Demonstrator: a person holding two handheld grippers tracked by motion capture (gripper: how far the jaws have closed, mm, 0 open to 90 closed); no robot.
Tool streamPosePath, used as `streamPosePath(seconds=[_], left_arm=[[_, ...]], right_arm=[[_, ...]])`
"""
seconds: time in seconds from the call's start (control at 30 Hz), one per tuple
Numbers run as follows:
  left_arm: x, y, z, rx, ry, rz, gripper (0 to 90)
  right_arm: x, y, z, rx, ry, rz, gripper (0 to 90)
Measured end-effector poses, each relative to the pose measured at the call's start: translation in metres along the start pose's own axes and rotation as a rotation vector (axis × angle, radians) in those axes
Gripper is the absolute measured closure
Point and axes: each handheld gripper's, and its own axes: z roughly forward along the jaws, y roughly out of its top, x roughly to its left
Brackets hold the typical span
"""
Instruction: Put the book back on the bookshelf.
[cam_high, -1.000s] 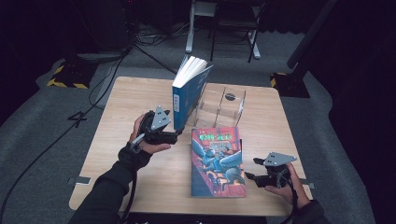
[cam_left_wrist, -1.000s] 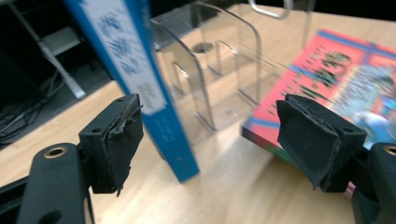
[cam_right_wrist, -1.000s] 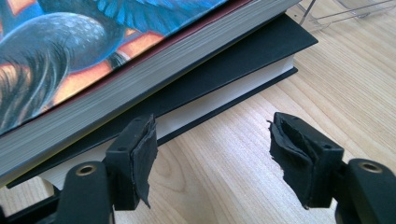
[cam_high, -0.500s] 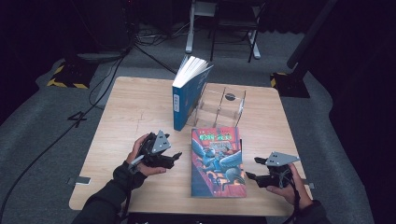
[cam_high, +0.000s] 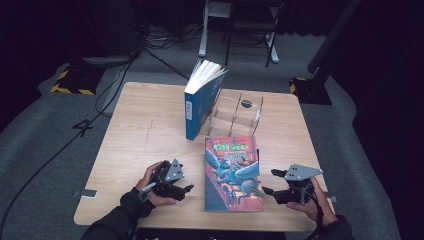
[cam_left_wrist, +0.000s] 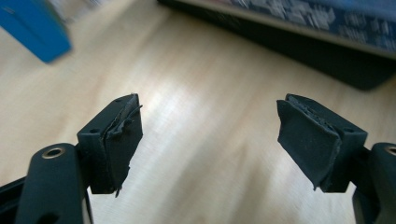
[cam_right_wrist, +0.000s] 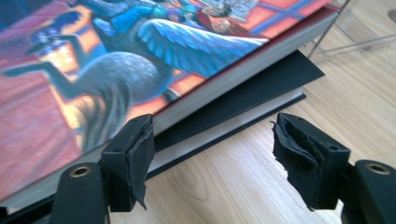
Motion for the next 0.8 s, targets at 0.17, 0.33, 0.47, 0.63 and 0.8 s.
streamPosePath(seconds=[0.17,0.33,0.47,0.63,0.8], left_arm=[[-0.011,-0.004,0.001,0.011,-0.041,0.007,22.6],[-0.027,-0.006,-0.001,0.011,-0.084,0.025,22.7],[-0.033,-0.009,0.001,0.037,-0.104,0.043,22.6],[-0.034,-0.011,0.006,0.057,-0.094,0.052,22.3],[-0.029,-0.012,0.01,0.03,-0.11,0.066,18.8]], right_arm=[[0.006,0.006,-0.002,-0.016,0.034,-0.008,29.1],[0.014,0.011,-0.002,-0.014,0.068,-0.014,28.2],[0.02,0.016,0.0,0.007,0.095,-0.018,27.3],[0.022,0.017,0.009,0.046,0.133,0.025,26.1],[0.009,0.016,0.017,0.073,0.208,0.116,19.0]])
